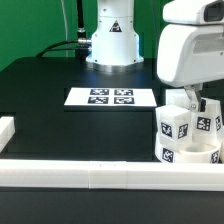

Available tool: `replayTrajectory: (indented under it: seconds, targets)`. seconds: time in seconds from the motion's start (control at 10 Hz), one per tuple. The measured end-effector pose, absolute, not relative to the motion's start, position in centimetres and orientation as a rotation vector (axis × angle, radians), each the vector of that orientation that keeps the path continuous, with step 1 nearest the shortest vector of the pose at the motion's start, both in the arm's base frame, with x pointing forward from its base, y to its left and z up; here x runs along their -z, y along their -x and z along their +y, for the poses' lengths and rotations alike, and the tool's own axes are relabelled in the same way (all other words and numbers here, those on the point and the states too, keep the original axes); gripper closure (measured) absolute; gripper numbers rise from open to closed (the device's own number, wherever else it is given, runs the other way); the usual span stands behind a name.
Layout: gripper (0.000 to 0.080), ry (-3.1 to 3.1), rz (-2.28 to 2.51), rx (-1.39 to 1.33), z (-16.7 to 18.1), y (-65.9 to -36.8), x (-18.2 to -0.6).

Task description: Assemble stool

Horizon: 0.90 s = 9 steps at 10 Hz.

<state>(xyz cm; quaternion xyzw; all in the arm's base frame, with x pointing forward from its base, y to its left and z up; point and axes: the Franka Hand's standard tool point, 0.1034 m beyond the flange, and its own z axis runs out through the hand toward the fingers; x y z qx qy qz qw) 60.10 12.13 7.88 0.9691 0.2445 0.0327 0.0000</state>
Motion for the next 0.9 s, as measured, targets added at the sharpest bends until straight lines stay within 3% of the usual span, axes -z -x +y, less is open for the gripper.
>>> replayTrajectory:
  seconds: [0.4, 0.5, 0.6, 0.7, 0.9]
  targets:
    - [0.0151, -3.044, 0.764, -0.099, 11.77, -59.91, -7.45]
    - [0.0263, -3.046, 0.756, -0.096, 11.41, -59.88, -7.37]
    - [0.0263, -3.047, 0.75, -0.096, 11.37, -59.89, -7.37]
    - [0.0445, -3.047, 0.749, -0.096, 11.35, -59.9, -7.38]
    - [0.046, -3.053, 0.732, -0.096, 11.32, -59.9, -7.38]
